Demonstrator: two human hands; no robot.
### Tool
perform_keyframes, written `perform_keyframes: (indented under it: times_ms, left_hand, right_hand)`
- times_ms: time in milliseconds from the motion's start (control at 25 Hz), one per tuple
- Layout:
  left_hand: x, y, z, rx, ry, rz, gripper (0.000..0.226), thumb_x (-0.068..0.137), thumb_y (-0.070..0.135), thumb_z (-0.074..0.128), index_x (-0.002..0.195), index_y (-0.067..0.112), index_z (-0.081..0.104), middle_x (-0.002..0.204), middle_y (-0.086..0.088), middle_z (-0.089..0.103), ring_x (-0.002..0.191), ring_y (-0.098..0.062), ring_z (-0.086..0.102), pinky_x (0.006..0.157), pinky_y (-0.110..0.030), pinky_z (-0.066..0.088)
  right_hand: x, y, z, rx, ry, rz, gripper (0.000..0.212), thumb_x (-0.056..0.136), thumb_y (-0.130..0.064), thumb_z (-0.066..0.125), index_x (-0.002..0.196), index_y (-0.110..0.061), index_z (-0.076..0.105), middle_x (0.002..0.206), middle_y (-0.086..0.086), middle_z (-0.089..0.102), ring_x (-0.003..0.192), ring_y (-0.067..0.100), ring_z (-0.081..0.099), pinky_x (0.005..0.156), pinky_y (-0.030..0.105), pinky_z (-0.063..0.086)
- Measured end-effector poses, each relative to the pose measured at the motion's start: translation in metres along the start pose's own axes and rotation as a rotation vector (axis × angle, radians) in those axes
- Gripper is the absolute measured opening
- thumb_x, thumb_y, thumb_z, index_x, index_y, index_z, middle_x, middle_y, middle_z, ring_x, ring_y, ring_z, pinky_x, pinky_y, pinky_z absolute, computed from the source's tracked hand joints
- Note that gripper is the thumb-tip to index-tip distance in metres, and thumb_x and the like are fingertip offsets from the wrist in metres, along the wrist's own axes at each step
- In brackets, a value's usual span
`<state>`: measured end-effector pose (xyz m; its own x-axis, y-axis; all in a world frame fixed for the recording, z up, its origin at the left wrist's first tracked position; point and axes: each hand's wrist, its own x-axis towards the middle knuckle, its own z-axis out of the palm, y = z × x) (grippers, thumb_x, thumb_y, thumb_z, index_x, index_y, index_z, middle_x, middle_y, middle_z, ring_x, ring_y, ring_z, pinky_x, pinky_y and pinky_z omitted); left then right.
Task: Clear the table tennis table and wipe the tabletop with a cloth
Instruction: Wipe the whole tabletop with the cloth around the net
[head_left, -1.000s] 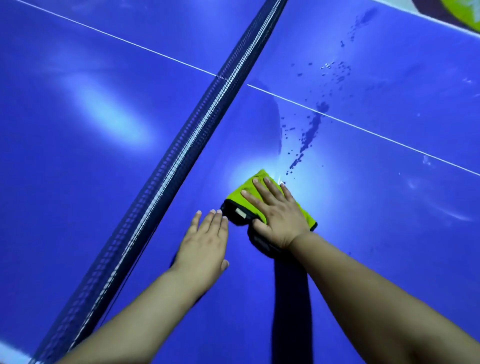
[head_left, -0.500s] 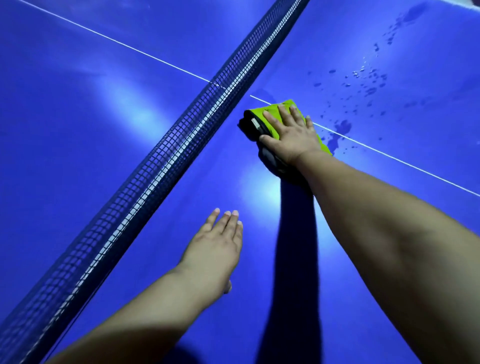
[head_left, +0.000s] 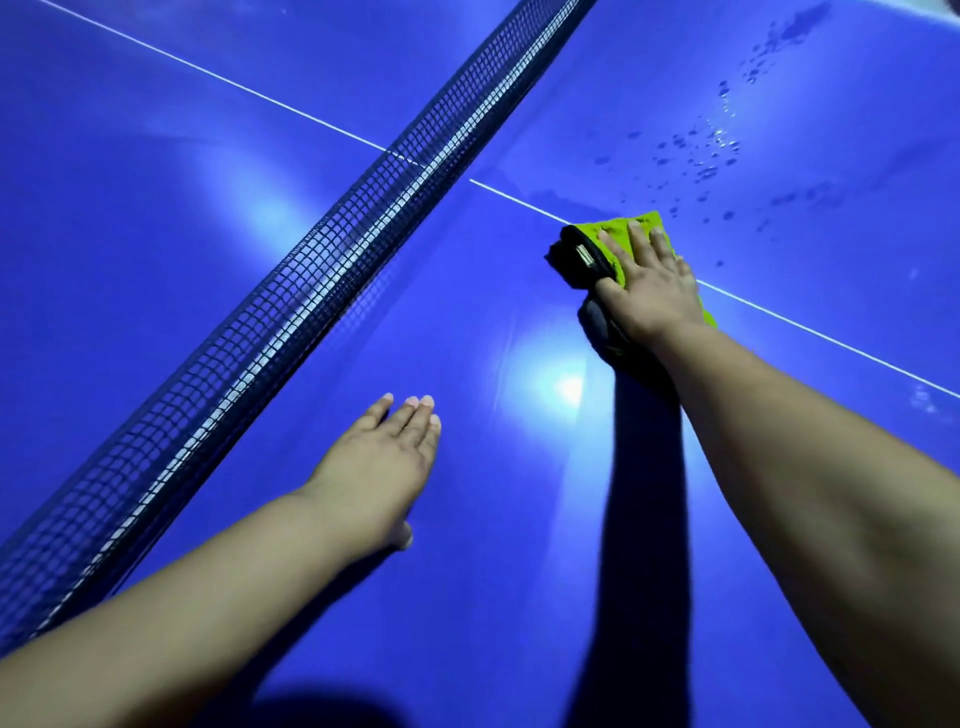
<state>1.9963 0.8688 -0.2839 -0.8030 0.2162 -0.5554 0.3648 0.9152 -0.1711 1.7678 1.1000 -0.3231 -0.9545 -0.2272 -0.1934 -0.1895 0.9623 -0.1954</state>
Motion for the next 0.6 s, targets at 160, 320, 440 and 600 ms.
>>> perform_keyframes:
  times_ms: [160,320,440,600]
  left_hand:
    - [-0.005,-0.001,0.0,0.009,0.002,-0.011,0.111,0.075,0.054,0.065,0.148,0.004,-0.003,0.156,-0.015,-0.007,0.145,-0.022,-0.004,0.116,-0.039,-0.005]
    - [-0.015,-0.001,0.002,-0.019,0.04,-0.058,0.111,0.073,0.056,0.065,0.149,0.008,-0.001,0.157,-0.01,-0.005,0.145,-0.018,-0.003,0.117,-0.041,-0.004]
    - [-0.04,0.011,0.014,0.009,0.194,-0.08,0.096,0.084,0.049,0.056,0.149,0.008,-0.002,0.157,-0.011,-0.003,0.145,-0.02,-0.003,0.116,-0.041,-0.005]
    - [-0.103,0.025,0.05,-0.075,0.326,-0.143,0.076,0.093,0.037,0.045,0.149,0.007,0.002,0.158,-0.009,0.003,0.145,-0.02,0.001,0.116,-0.037,-0.004]
  right_hand:
    - [-0.052,-0.014,0.012,-0.055,-0.014,-0.039,0.062,0.094,-0.042,0.037,0.151,-0.042,0.013,0.162,-0.002,-0.004,0.148,0.019,-0.008,0.118,0.045,-0.003]
    - [-0.129,-0.04,0.034,-0.113,-0.038,-0.119,0.062,0.094,-0.047,0.033,0.151,-0.044,0.009,0.162,-0.001,-0.006,0.148,0.021,-0.011,0.118,0.046,-0.004]
    - [-0.196,-0.064,0.049,-0.134,-0.057,-0.149,0.067,0.085,-0.053,0.021,0.15,-0.045,0.006,0.162,-0.002,-0.008,0.148,0.021,-0.013,0.117,0.045,-0.004]
    - [-0.279,-0.095,0.072,-0.159,-0.084,-0.175,0.073,0.077,-0.058,0.007,0.149,-0.046,0.001,0.161,-0.003,-0.011,0.147,0.021,-0.016,0.117,0.045,-0.008]
